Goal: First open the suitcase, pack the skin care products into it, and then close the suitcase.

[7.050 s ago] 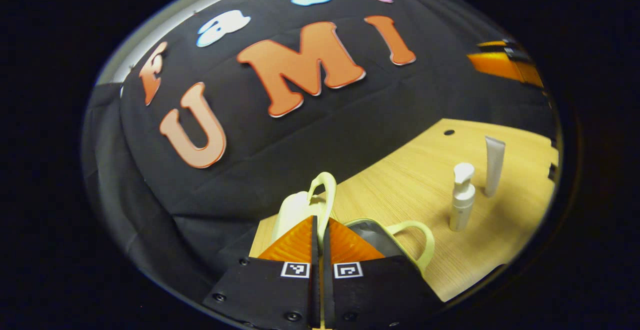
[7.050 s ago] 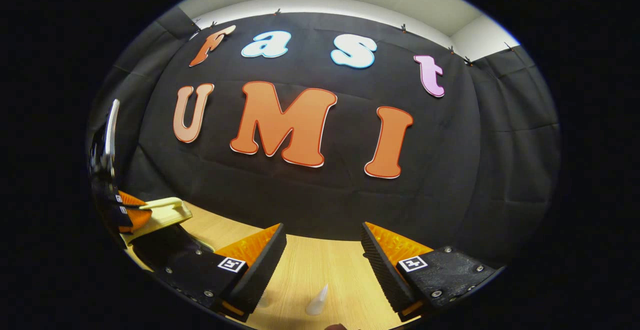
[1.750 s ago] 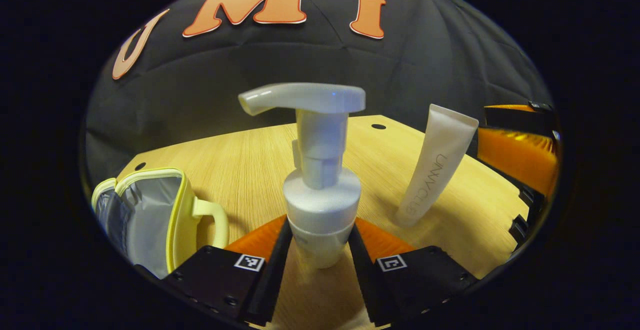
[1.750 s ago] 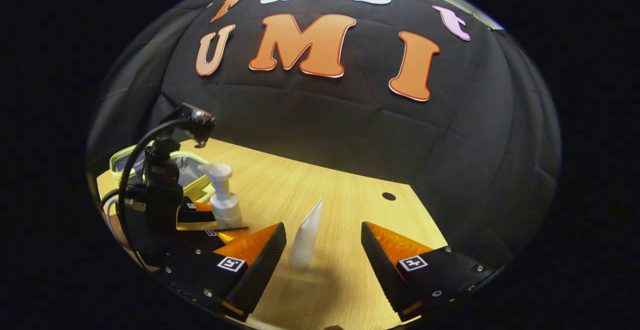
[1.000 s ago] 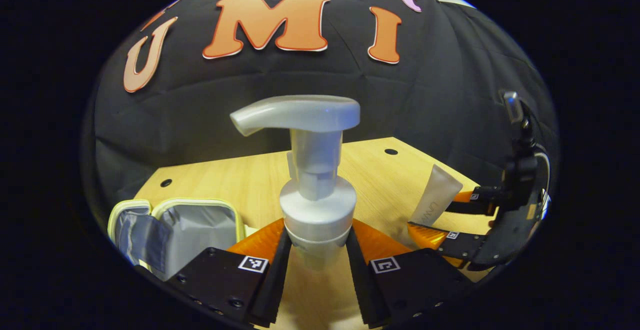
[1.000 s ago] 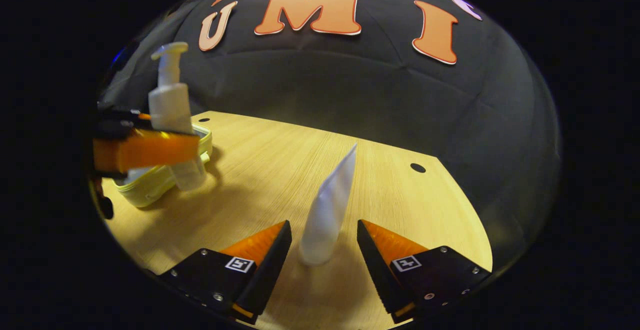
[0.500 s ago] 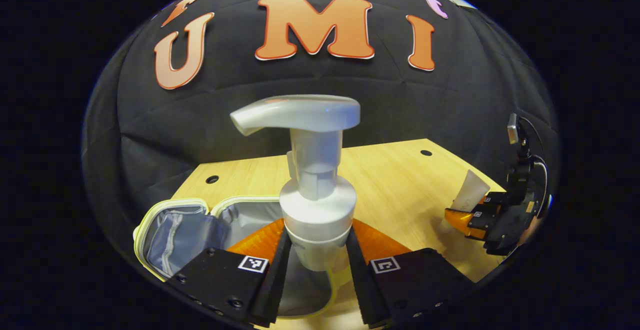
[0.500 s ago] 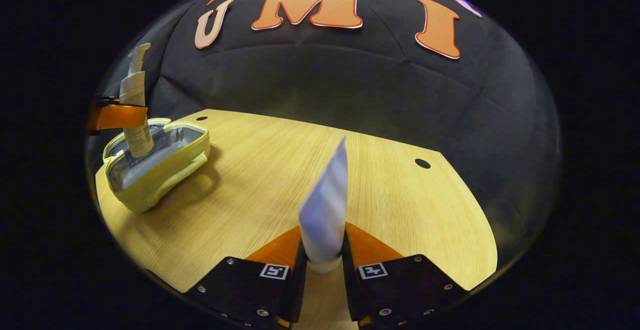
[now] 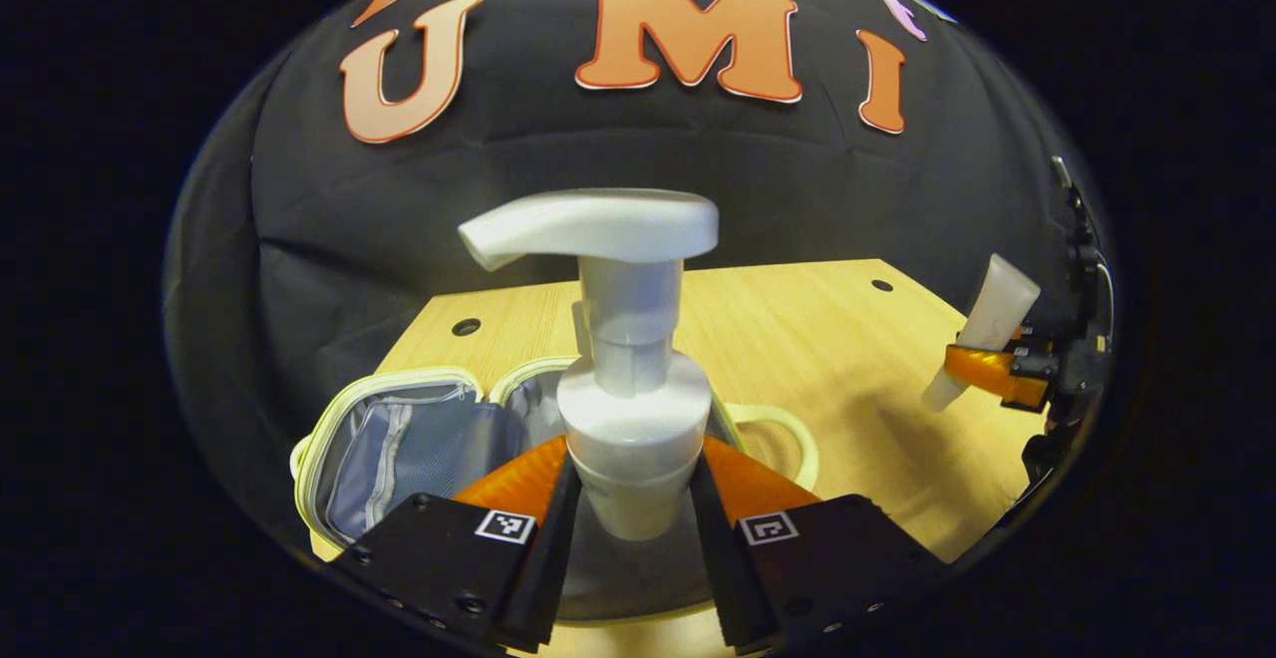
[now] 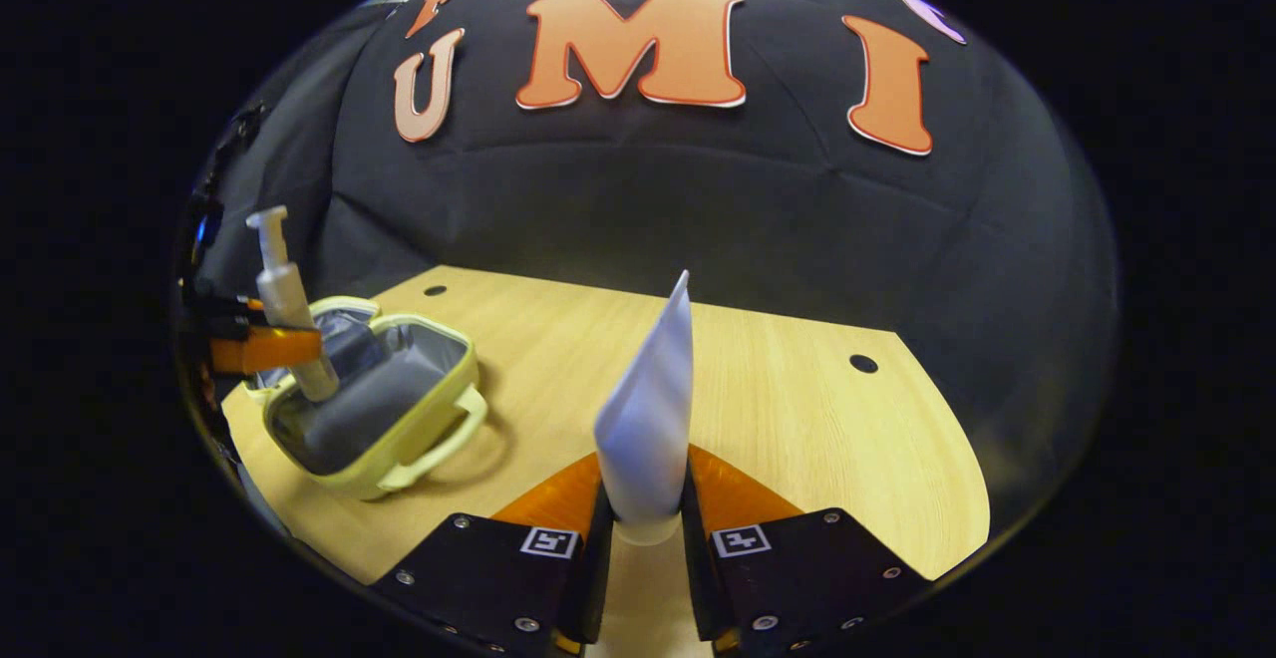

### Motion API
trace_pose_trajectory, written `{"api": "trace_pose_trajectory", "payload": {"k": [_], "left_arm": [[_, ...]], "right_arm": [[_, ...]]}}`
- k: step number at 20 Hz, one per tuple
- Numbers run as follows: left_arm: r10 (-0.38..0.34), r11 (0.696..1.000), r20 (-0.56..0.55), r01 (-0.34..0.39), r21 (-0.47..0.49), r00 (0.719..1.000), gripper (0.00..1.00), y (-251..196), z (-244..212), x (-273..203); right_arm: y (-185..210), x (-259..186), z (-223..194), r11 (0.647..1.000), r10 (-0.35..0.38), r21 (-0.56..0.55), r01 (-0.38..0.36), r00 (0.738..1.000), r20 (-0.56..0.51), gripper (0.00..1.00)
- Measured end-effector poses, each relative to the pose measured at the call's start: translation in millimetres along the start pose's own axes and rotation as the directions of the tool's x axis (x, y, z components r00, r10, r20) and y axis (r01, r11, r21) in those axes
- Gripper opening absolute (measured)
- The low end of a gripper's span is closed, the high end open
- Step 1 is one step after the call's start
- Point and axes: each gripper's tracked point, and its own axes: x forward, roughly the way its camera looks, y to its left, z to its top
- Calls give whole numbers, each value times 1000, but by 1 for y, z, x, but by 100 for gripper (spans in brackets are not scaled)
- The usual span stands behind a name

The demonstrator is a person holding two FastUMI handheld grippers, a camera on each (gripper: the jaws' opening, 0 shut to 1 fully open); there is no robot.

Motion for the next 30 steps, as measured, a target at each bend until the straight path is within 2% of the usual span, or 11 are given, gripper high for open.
{"api": "trace_pose_trajectory", "payload": {"k": [4,9,13,16,17,19,22,24,26,30], "left_arm": [[0,1000,-90,0,-2,996,60,25,-23,6],[-47,999,-232,47,-7,972,60,37,-55,17],[-77,997,-338,74,-23,938,60,36,-73,28],[-84,996,-424,68,-53,902,60,38,-92,38],[-88,996,-400,70,-58,912,60,39,-86,46],[-90,995,-410,67,-70,908,59,42,-89,63],[-85,994,-465,45,-96,881,59,41,-103,82],[-56,998,-463,40,-43,885,60,42,-104,84],[-64,998,-447,49,-45,892,63,38,-98,77],[-46,998,-358,27,-59,933,68,57,-74,52]], "right_arm": [[41,-9,24,998,54,14,-54,998,18,35],[97,-11,37,993,114,38,-115,993,14,35],[136,-8,40,984,169,68,-167,986,-12,35],[157,-1,41,975,199,103,-195,979,-32,35],[164,0,39,972,210,118,-204,977,-42,35],[175,6,35,967,223,141,-211,972,-70,35],[187,17,28,964,232,160,-213,967,-107,35],[195,23,24,959,248,175,-223,959,-137,35],[205,28,19,953,268,190,-237,951,-156,35],[221,43,14,946,294,200,-256,936,-195,35]]}}
